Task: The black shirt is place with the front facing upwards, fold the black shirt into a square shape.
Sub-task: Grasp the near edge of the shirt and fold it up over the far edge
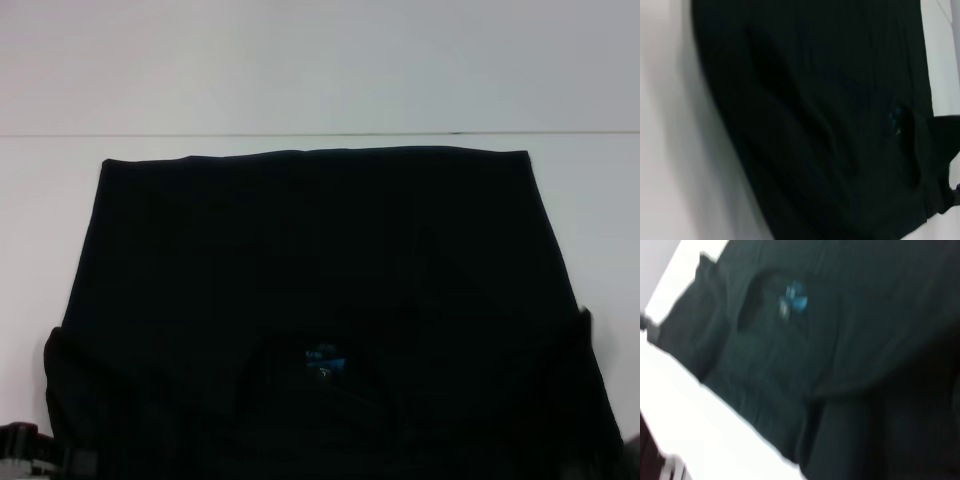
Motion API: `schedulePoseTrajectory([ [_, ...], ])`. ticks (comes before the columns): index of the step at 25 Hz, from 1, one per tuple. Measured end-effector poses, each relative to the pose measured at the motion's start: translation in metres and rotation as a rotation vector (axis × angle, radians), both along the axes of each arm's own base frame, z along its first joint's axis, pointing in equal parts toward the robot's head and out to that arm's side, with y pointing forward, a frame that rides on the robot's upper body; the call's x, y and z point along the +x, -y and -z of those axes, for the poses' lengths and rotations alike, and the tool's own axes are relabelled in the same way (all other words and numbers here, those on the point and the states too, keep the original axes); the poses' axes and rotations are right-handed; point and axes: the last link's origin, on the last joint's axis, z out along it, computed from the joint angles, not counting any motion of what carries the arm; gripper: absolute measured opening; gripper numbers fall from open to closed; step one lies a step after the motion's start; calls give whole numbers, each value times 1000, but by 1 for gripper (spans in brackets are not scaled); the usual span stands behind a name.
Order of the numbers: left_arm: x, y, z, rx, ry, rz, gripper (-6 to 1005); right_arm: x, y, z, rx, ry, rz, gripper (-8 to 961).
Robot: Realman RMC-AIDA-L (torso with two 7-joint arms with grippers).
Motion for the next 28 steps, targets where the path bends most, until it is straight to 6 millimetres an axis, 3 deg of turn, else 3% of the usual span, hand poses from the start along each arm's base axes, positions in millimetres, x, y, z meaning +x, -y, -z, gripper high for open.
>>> schedulePoseTrajectory([
  [6, 5, -21, -10, 168, 59, -16, 51, -5, -29, -14, 165, -136, 123, 44],
  [11, 9, -59, -23, 386, 71, -49, 51, -16, -62, -27, 343, -261, 197, 45],
  [15, 8, -87, -24, 550, 50, -79, 51, -26, -93, -30, 573, -406, 276, 45],
  [16, 8, -95, -22, 599, 47, -81, 51, -26, -93, -30, 573, -406, 276, 45],
  [20, 14, -117, -10, 750, 29, -67, 51, -25, -108, -12, 706, -435, 346, 44],
  [24, 22, -131, 5, 839, -1, -49, 52, -35, -123, 19, 793, -390, 356, 44],
  [28, 26, -140, 12, 908, -31, -46, 52, -41, -129, 30, 827, -369, 344, 45],
])
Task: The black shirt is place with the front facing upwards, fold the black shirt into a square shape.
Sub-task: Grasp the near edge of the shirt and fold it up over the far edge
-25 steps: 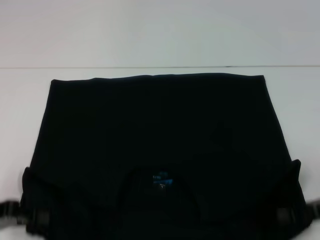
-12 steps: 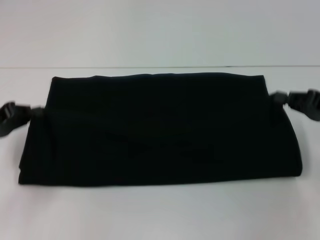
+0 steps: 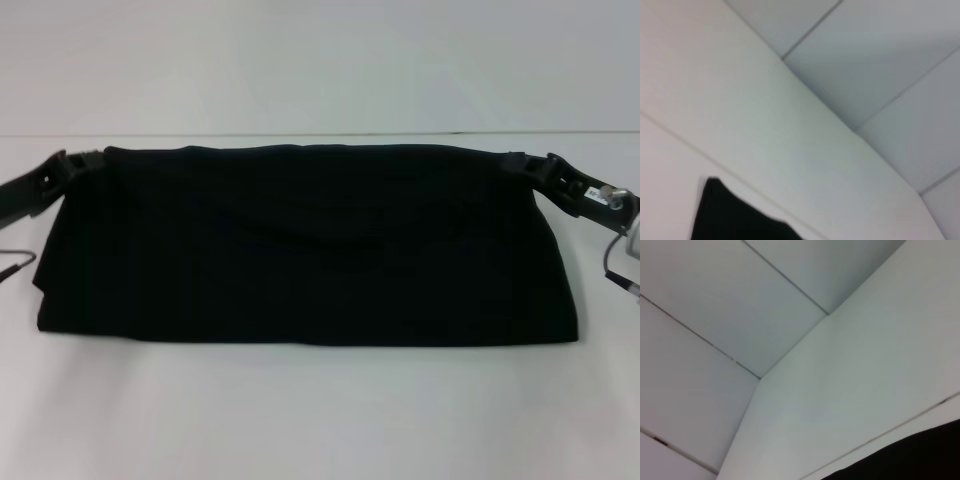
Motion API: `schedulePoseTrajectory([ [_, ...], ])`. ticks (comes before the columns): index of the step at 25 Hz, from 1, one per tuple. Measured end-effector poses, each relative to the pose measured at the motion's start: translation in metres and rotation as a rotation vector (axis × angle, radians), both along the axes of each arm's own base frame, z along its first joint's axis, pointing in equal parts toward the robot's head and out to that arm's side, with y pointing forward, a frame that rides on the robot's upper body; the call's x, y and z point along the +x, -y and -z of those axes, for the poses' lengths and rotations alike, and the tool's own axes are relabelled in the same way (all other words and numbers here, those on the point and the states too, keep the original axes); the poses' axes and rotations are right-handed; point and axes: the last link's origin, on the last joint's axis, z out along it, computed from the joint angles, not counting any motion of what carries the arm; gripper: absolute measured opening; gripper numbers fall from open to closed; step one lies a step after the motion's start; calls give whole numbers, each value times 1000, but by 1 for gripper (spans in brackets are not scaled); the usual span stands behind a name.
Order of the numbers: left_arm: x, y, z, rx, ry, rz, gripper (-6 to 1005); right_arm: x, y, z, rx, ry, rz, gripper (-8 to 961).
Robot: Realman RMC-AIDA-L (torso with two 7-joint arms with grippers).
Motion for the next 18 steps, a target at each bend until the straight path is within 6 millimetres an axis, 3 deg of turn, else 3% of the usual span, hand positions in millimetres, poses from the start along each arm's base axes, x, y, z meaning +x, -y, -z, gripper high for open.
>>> schedulePoseTrajectory([
  [7, 7, -16, -8, 99, -20, -4, 51, -5, -8, -5, 86, -18, -9, 44],
  [18, 26, -40, -5, 202, -70, 7, 52, -12, -16, -4, 172, -33, -7, 42],
])
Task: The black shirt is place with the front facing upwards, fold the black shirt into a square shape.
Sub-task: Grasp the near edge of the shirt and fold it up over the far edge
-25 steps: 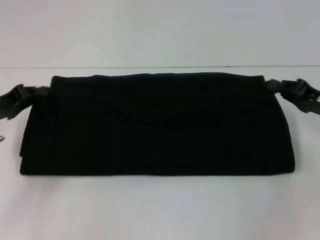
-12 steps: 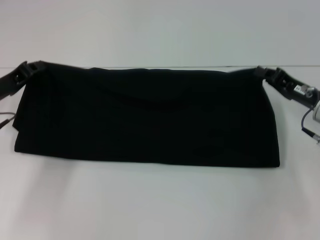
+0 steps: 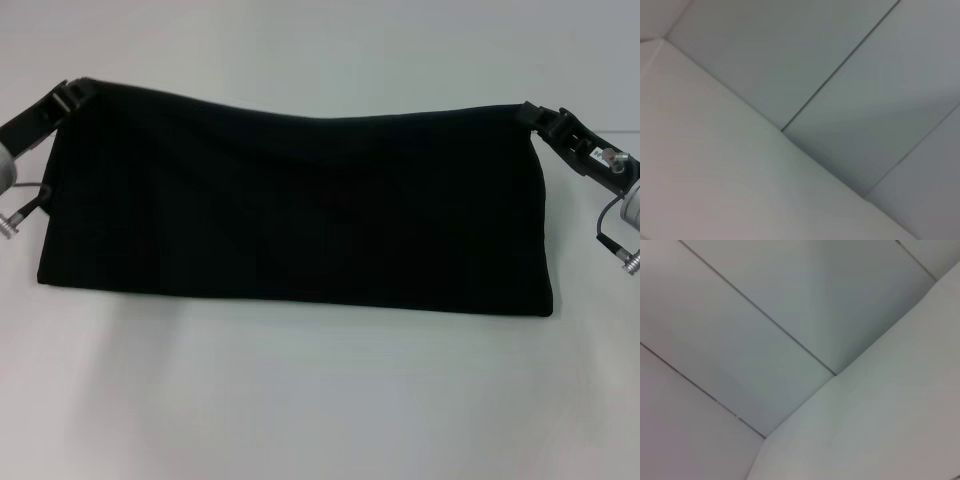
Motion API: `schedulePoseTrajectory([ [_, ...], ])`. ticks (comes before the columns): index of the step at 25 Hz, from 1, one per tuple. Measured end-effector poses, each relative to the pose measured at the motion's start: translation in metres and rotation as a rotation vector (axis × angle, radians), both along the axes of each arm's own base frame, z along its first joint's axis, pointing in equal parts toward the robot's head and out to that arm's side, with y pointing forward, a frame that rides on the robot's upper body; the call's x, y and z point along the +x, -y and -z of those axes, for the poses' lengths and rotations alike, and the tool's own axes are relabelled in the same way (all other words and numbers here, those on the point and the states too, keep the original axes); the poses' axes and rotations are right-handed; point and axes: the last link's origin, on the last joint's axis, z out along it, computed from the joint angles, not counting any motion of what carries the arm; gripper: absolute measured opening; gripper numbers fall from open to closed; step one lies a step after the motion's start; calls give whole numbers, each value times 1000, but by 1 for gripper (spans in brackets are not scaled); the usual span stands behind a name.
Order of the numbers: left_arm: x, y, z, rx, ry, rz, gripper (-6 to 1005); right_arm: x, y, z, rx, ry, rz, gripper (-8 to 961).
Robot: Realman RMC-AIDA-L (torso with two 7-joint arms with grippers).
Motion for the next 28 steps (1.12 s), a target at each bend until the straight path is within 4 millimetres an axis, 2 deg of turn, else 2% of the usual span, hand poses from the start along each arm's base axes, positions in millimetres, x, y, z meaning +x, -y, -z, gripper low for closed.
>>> schedulePoseTrajectory([
  [7, 8, -13, 12, 21, -80, -28, 52, 3, -7, 7, 14, 58, 51, 43],
  [16, 18, -15, 29, 85, -159, -14, 52, 0, -17, 15, 79, 161, 88, 44],
  [22, 14, -15, 32, 109, -145, -49, 51, -1, -23, 17, 86, 232, 95, 46],
  [28, 12, -10, 41, 142, -167, -58, 93, -3, -28, 18, 107, 316, 98, 67],
])
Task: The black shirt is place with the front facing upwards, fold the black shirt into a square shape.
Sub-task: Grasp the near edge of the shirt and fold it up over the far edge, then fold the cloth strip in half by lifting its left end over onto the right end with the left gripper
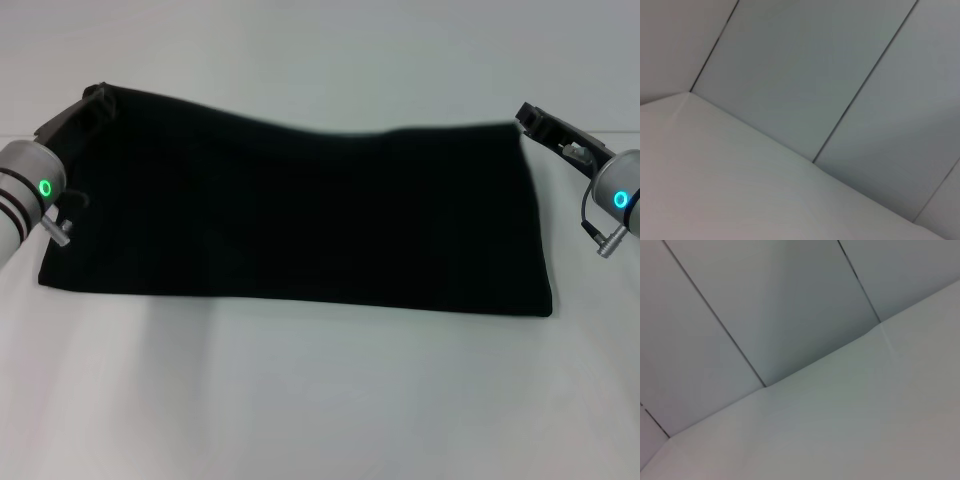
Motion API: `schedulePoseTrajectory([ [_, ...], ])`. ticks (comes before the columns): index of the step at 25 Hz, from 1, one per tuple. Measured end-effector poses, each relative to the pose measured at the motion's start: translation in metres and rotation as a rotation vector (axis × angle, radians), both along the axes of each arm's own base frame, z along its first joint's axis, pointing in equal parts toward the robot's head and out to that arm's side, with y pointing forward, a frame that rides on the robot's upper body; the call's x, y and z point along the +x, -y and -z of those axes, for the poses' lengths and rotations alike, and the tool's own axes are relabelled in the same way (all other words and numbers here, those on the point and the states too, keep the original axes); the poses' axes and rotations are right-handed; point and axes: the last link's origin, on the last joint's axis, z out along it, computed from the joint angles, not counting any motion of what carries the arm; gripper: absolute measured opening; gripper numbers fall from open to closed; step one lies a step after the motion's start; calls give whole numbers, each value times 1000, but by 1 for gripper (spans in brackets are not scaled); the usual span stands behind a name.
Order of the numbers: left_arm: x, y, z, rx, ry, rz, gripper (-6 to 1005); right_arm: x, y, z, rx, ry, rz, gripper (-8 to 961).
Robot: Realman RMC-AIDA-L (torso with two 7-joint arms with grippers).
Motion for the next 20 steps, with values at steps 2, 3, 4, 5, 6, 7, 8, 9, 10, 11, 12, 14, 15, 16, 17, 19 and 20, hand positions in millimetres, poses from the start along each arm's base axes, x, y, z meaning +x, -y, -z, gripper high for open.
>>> schedulePoseTrajectory([
  [2, 0, 2, 2, 20, -9, -3, 108, 0, 0, 0, 17, 5, 4, 104],
  [3, 0, 2, 3, 26, -10, -6, 115, 1, 0, 0, 28, 3, 9, 122],
  [4, 0, 3, 4, 31, -11, -8, 122, 1, 0, -1, 36, 0, 13, 140],
  [5, 0, 3, 5, 31, -12, -9, 129, 1, 0, -1, 42, -4, 16, 158],
  [6, -1, 3, 5, 30, -14, -10, 136, 1, 0, -1, 45, -7, 18, 176],
  [7, 0, 3, 5, 29, -14, -11, 143, 1, 0, -1, 45, -8, 19, 194],
  [8, 0, 3, 6, 29, -14, -11, 150, 1, 0, -1, 44, -8, 19, 213],
  [9, -1, 3, 6, 29, -14, -11, 194, 1, 0, 0, 44, -8, 19, 231],
  [10, -1, 3, 6, 29, -14, -12, 238, 1, 0, 0, 43, -9, 18, 249],
  [11, -1, 4, 6, 28, -13, -13, 281, 1, 0, 0, 43, -9, 18, 298],
  [12, -3, 5, 5, 28, -11, -16, 325, 2, 1, 0, 43, -9, 18, 347],
  [14, -6, 7, 5, 27, 5, -22, 410, 4, 3, 0, 39, -3, 4, 444],
  [15, -10, 10, 4, 24, 20, -26, 450, 4, 5, 0, 30, 5, -15, 493],
  [16, -12, 12, 4, 14, 42, -26, 491, 3, 8, 1, 17, 18, -51, 571],
  [17, -16, 17, 4, -8, 80, -21, 532, 1, 12, 3, 1, 30, -88, 648],
  [19, -21, 25, 4, -61, 145, -3, 613, -2, 23, 5, -42, 66, -200, 743],
  [20, -25, 31, 3, -101, 183, 13, 627, -4, 29, 8, -67, 82, -255, 760],
])
